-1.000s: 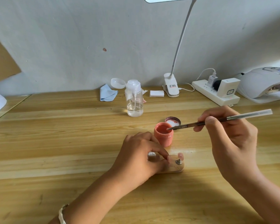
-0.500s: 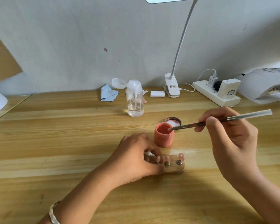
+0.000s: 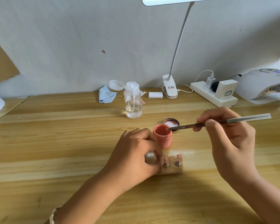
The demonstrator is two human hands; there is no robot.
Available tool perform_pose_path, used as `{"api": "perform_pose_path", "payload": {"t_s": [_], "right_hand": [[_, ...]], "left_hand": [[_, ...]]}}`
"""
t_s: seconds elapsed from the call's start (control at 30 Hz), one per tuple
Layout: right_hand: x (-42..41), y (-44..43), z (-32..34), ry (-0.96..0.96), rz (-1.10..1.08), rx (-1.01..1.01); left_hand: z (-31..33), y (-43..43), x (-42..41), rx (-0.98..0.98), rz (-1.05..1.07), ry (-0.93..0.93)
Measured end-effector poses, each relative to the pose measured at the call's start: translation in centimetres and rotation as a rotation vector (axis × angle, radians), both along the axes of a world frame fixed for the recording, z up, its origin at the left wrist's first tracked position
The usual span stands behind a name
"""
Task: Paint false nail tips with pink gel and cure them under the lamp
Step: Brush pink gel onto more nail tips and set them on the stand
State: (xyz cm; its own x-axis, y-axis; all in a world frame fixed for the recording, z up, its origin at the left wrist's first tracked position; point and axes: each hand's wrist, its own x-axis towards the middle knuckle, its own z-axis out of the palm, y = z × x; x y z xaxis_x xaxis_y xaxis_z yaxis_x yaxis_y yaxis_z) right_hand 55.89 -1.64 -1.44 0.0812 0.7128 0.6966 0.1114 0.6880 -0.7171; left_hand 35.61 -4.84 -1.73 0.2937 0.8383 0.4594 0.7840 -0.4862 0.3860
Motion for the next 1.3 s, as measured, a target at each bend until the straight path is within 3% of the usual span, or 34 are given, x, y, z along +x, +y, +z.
{"api": "perform_pose_path", "payload": {"t_s": [0.17,0.33,0.77,1.3], "right_hand": [[0.05,-0.4,0.24,-0.035,0.059,0.041],[-0.04,-0.61,-0.04,-0.122,0.109,0.109],[-0.27,-0.85,-0.24,-0.243,0.135,0.109],[-0.04,-0.89,-0.05,-0.237,0.108,0.144]], "left_hand": [[0.54,-0.22,-0.34,-0.054,0.011,-0.486],[0.48,0.12,-0.39,-0.186,0.057,-0.673],[0.4,0.34,-0.4,-0.218,0.083,-0.707],[0.62,0.36,-0.3,-0.229,0.079,-0.754]]}}
